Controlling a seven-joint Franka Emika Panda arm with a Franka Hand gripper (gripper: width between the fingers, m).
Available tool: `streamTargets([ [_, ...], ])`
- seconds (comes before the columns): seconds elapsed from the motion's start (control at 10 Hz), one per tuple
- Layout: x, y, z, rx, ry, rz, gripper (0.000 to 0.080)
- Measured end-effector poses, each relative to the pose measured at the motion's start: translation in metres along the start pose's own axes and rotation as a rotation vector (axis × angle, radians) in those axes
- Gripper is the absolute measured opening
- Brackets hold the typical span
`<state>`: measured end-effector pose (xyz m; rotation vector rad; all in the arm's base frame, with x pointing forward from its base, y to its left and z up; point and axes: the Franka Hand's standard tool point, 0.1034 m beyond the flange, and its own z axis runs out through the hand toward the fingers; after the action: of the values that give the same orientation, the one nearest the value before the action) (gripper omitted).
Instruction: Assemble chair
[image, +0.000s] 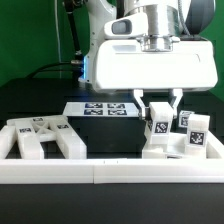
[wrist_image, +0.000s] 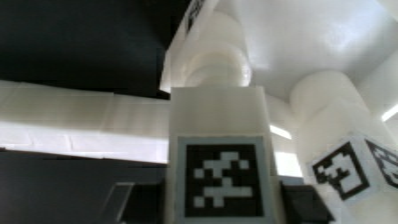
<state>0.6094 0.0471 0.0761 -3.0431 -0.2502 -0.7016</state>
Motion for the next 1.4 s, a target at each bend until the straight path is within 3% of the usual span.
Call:
streamTargets([
  [0.3, 0.0017, -0.0019, 0.0016, -0.007, 0.026, -0.005, 0.0290],
  [0.8, 0.0020, -0.0023, 0.0029, -0.045, 0.146, -0.016, 0.0290],
  [1.2, 0.0017, -0.0024, 0.0044, -0.039, 0.126, -0.015, 0.0295],
  [1.3, 0.0016, -0.0024, 0.0045, -0.039, 0.126, -0.015, 0.0498],
  [1.4, 0.0014, -0.0016, 0.0045, -0.040, 0.124, -0.017, 0.0498],
])
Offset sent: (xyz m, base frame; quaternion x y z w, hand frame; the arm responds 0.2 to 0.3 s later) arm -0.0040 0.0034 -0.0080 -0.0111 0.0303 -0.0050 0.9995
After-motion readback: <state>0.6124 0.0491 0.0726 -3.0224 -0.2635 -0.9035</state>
